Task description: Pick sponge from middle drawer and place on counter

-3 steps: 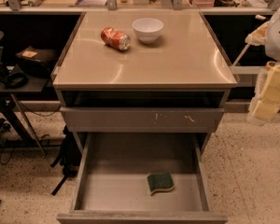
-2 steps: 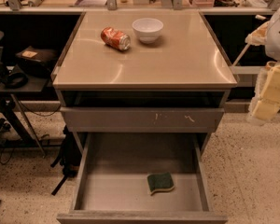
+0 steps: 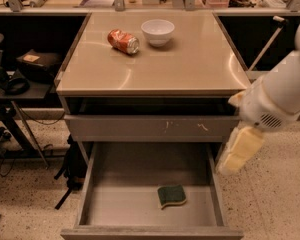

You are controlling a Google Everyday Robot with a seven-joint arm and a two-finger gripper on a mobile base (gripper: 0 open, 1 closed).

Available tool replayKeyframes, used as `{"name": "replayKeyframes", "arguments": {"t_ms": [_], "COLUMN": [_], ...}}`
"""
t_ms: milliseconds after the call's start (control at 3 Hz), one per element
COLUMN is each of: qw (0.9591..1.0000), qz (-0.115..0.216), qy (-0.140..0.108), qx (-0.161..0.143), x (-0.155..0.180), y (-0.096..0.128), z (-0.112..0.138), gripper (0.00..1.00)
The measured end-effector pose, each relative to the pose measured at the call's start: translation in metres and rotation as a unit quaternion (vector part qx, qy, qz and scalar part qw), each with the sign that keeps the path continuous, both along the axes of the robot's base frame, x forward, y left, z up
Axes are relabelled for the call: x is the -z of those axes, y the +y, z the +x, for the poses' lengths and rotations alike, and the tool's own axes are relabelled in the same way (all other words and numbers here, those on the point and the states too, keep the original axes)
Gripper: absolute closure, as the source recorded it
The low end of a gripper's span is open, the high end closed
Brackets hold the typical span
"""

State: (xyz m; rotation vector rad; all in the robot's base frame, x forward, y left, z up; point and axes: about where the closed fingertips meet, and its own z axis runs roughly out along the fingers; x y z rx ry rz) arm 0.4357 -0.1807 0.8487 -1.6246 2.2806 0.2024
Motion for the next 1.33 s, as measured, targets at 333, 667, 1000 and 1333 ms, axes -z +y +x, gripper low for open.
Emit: {"name": "replayKeyframes", "arguments": {"t_ms": [333, 667, 1000, 1333], "qw": [0.9964, 0.9908, 0.9898, 0.9920], "qz": [0.065, 0.109, 0.115, 0.087], "qy": [0.052, 0.072, 0.074, 0.057], "qx": [0.013, 0.036, 0.041, 0.072], "x": [0.101, 0.163, 0.174, 0.186], "y": [0.033, 0.054, 0.055, 0.053], "z": [0.003, 0.026, 0.031, 0.032], "gripper": [0.00, 0.00, 0.00, 0.00]}}
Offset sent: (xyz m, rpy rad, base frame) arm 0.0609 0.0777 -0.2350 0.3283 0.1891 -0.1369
